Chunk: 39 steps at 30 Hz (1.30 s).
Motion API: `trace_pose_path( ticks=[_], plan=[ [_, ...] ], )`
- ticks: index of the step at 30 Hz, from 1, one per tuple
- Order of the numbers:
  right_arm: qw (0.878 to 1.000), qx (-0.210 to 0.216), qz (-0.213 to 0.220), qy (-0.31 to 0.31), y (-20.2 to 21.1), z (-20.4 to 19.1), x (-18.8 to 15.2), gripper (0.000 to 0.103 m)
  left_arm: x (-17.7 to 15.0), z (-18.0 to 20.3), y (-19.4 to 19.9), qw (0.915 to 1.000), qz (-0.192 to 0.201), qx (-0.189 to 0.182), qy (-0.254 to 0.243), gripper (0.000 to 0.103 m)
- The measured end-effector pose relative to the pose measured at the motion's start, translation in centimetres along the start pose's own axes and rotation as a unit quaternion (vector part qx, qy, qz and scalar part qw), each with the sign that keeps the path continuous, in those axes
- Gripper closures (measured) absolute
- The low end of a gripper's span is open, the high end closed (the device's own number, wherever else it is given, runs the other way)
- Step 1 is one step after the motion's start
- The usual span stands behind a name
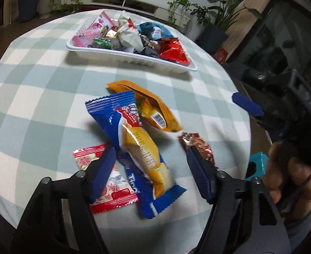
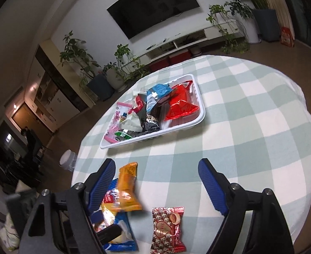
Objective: Organize snacks
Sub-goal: 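Withdraw both grippers from the tray toward the remaining snacks, then grasp the blue Tipo cake with the left gripper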
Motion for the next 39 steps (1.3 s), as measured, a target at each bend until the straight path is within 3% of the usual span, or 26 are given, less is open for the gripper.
trace_pose_path(
  ticks=[9,13,20,22,26,33,39],
  plan=[
    [1.0,0.012,-0.011,-0.018,0.1,0.2,-0.2,0.02,0.8,-1.3,-2.7,0.9978,-0.031,0.049,-0.032,0.037],
    [1.0,0.011,-0.015,-0.02,0.0,0.4,-0.4,0.02,1.8,-1.7,-3.8,0.9962,-0.043,0.063,-0.043,0.046],
    [0.999,0.004,-0.033,-0.018,-0.6,0.6,-1.0,0.02,1.9,-1.0,-4.8,0.9876,-0.058,0.103,-0.103,0.047],
    [0.999,0.003,-0.031,-0.016,-0.6,0.6,-1.0,0.02,1.8,-0.9,-4.7,0.9874,-0.056,0.101,-0.109,0.048],
    [0.999,0.004,-0.035,-0.016,-0.6,0.6,-1.1,0.022,1.9,-1.3,-4.6,0.9872,-0.057,0.098,-0.112,0.061],
    [0.999,-0.003,-0.042,0.0,-0.7,0.3,-1.4,0.025,2.0,-1.6,-4.1,0.9886,-0.056,0.085,-0.111,0.069],
    [0.998,-0.007,-0.056,0.025,-1.2,-0.3,-2.1,0.026,2.1,-2.6,-3.2,0.9931,-0.05,0.056,-0.09,0.07]
  ],
)
Point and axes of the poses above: each gripper's, at about its wrist camera, not at the fingertips, and y roughly against the way its jaws point, z to its right, x to its top, the point moved 8 cm from there along -y, roughly the way its jaws point, and after that the axes turned 1 degree about -y, right-handed, at the moved point
